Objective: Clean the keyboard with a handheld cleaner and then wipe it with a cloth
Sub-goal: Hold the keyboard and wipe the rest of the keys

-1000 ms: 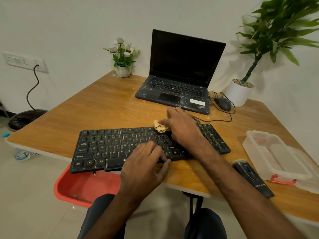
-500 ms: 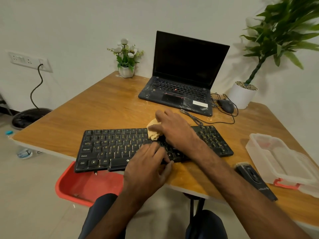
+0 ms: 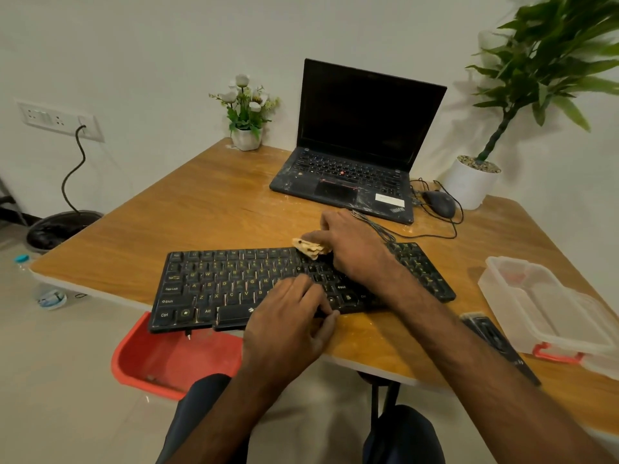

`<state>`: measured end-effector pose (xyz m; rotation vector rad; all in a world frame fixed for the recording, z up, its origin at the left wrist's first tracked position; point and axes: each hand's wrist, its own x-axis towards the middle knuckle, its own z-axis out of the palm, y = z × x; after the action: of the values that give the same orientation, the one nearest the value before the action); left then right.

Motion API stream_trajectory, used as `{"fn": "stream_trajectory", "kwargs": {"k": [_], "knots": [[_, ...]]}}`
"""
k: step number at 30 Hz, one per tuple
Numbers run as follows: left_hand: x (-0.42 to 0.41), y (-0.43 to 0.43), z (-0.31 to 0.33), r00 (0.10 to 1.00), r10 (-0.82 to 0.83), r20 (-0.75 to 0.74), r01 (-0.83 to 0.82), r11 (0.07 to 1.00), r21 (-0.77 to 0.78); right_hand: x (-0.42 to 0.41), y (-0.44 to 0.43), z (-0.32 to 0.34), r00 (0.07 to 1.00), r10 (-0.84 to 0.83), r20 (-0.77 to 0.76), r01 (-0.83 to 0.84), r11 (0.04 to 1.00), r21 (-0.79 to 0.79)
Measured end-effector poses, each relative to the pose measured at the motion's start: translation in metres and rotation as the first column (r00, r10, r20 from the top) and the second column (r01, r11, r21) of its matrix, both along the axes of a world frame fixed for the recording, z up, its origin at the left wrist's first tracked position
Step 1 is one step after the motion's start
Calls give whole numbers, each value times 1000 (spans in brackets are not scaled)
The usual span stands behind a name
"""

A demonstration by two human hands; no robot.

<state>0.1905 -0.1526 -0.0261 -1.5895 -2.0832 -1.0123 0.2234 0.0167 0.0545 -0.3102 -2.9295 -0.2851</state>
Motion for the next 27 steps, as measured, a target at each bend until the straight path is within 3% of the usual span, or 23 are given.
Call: {"fn": "stream_trajectory", "kwargs": {"k": [4,7,10,14,17,23,27], "knots": [[2,0,0,1000,4,-8,-4,1000,5,7,20,7,995,-99,24,100,995,-27],[1,0,1,1000,13,-15,-13,1000,12,-1,10,13,997,-58,-54,52,993,-108],[1,-2,1,1000,12,-13,-12,1000,17,-7,-13,2,997,47,-59,-52,995,-84],[1,-1,1,1000,7,-7,-7,1000,5,7,2,3,999,-46,-24,46,999,-26],[1,0,1,1000,17,-8,-17,1000,7,14,6,5,998,-7,-63,6,1000,-23],[1,-2,3,999,24,-23,-24,1000,12,10,-8,-4,995,92,-46,-98,987,-128],[2,-1,3,999,33,-24,-33,999,20,13,7,9,993,118,6,-110,940,-324]]}}
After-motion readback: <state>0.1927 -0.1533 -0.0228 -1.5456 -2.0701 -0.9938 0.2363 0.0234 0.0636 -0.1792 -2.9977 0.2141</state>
